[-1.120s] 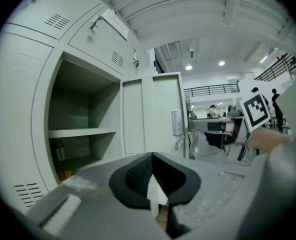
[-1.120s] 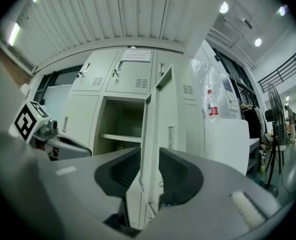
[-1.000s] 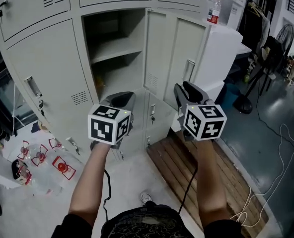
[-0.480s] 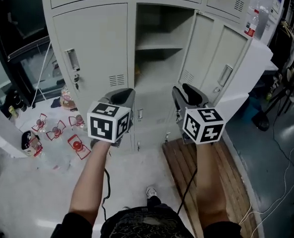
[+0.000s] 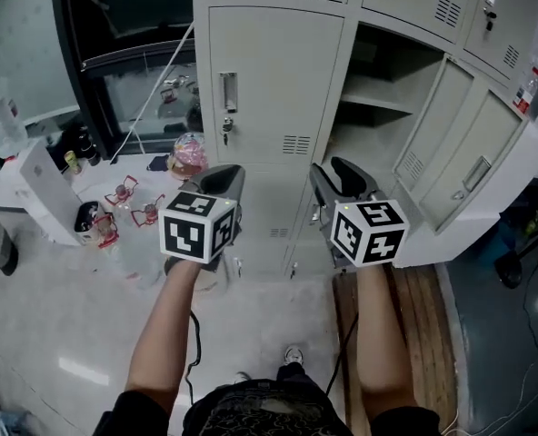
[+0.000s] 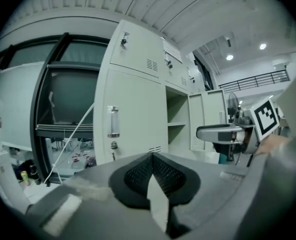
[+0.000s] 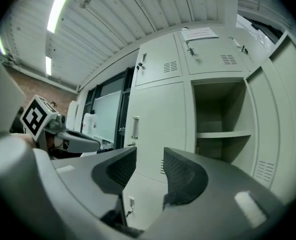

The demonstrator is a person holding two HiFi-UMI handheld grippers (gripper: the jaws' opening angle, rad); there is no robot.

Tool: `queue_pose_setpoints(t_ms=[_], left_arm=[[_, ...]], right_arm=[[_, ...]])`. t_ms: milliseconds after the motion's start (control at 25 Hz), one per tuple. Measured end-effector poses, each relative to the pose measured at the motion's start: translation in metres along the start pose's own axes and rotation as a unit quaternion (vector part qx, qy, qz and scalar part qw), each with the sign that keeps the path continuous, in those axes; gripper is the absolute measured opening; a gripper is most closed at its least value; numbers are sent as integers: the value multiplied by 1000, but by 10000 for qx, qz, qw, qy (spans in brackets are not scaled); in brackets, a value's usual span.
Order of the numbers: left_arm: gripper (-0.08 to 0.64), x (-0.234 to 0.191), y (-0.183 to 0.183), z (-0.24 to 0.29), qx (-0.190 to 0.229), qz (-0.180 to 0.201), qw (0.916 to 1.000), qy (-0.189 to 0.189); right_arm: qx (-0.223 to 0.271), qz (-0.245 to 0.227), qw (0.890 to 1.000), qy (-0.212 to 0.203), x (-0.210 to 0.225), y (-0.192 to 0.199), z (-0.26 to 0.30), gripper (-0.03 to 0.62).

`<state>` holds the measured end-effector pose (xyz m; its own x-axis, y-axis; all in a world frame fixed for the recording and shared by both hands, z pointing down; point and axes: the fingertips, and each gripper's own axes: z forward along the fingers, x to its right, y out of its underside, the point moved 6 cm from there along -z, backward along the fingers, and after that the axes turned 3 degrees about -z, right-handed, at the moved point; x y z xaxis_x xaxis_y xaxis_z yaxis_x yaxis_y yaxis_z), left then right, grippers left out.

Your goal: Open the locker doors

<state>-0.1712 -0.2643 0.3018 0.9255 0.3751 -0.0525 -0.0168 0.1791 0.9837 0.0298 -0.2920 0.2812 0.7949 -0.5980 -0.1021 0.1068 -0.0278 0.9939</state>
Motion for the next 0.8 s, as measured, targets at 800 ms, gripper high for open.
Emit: queue_pose_setpoints(t_ms=[800], left_arm=[[2,-111,8,-76,-11,-15,9939,-1101]], right_arm=[[252,-21,9908,-1326,-118,-28,117,209]])
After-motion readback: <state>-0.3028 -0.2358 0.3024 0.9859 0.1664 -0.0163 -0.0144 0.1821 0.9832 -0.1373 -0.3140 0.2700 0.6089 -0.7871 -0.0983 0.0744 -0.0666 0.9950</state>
